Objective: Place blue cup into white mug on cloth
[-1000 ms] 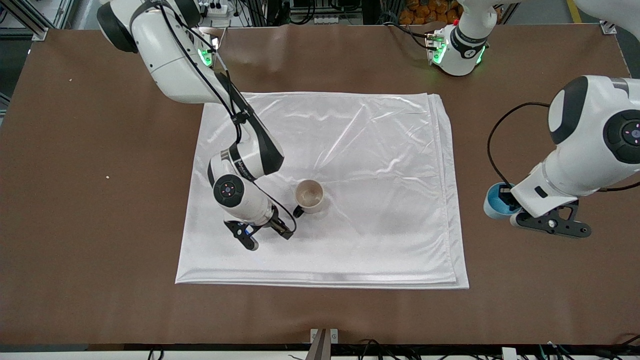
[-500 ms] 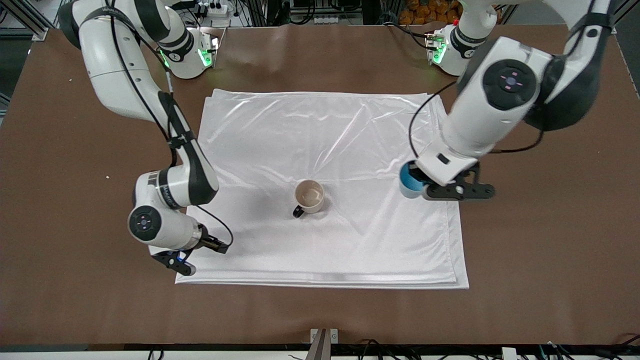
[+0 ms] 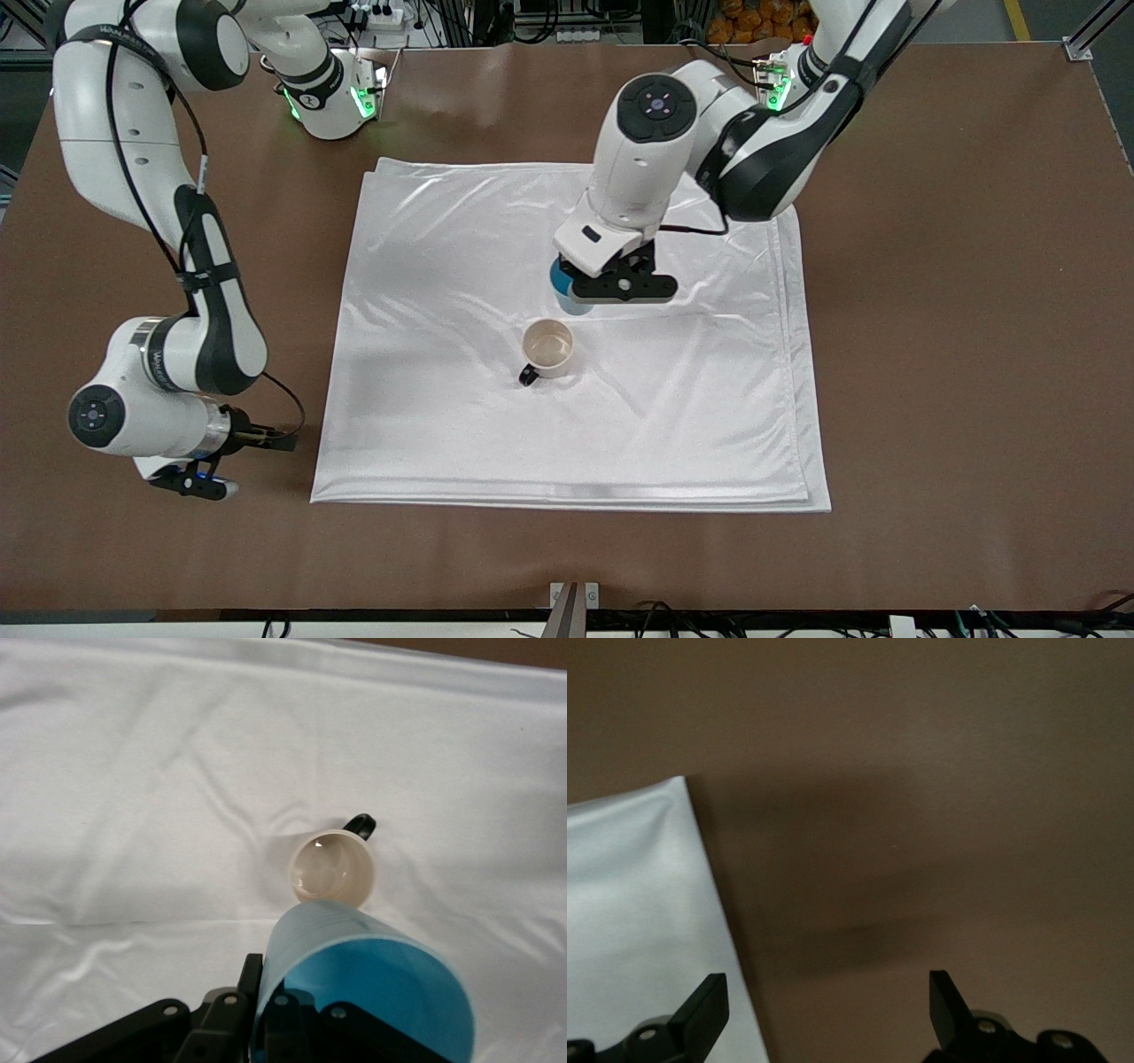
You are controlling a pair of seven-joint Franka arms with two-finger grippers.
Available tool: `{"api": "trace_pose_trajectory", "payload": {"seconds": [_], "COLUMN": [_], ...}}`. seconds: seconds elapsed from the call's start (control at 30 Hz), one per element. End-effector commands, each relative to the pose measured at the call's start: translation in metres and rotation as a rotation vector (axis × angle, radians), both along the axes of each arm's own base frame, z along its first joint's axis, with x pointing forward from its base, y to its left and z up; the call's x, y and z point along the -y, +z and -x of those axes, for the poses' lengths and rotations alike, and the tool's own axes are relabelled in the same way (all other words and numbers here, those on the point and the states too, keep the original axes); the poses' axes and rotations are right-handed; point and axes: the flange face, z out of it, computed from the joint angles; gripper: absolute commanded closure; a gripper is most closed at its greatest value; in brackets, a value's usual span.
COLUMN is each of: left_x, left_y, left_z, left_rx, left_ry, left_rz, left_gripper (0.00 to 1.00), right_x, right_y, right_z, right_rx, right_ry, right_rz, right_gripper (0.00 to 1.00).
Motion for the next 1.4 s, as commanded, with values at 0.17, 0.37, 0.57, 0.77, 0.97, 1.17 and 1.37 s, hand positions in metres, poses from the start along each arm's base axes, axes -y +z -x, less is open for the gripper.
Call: {"api": "trace_pose_trajectory", "payload": {"seconds": [0.17, 0.37, 0.57, 0.77, 0.97, 1.17, 1.37], "left_x": [0.05, 0.047, 0.048, 0.043, 0.043, 0.044, 0.038], "left_y": [-0.078, -0.108, -0.125, -0.134, -0.155, -0.16, -0.164], "left_z": [0.006, -0.003, -0.007, -0.015, -0.019, -0.02, -0.025], "left_rx": [0.065, 0.062, 0.067, 0.083, 0.087, 0.088, 0.087], "left_ry": [0.018, 0.016, 0.018, 0.024, 0.014, 0.012, -0.004], "left_rz": [-0.017, -0.034, -0.021, -0.017, -0.009, -0.005, -0.011], "left_gripper": [1.0, 1.0, 1.0, 1.0, 1.0, 1.0, 0.45], "right_x": [0.048, 0.055, 0.046, 0.027, 0.009, 0.009, 0.003], "right_y": [0.034, 0.086, 0.174, 0.248, 0.317, 0.379, 0.4], "right_z": [0.003, 0.015, 0.037, 0.067, 0.104, 0.146, 0.176], "right_rx": [0.019, -0.023, -0.001, -0.028, -0.038, -0.018, -0.036], "right_ry": [0.071, 0.06, 0.075, 0.069, 0.069, 0.071, 0.083], "right_rz": [0.005, 0.0, 0.023, 0.018, 0.008, 0.0, -0.001], "right_gripper": [0.0, 0.0, 0.0, 0.0, 0.0, 0.0, 0.0]}}
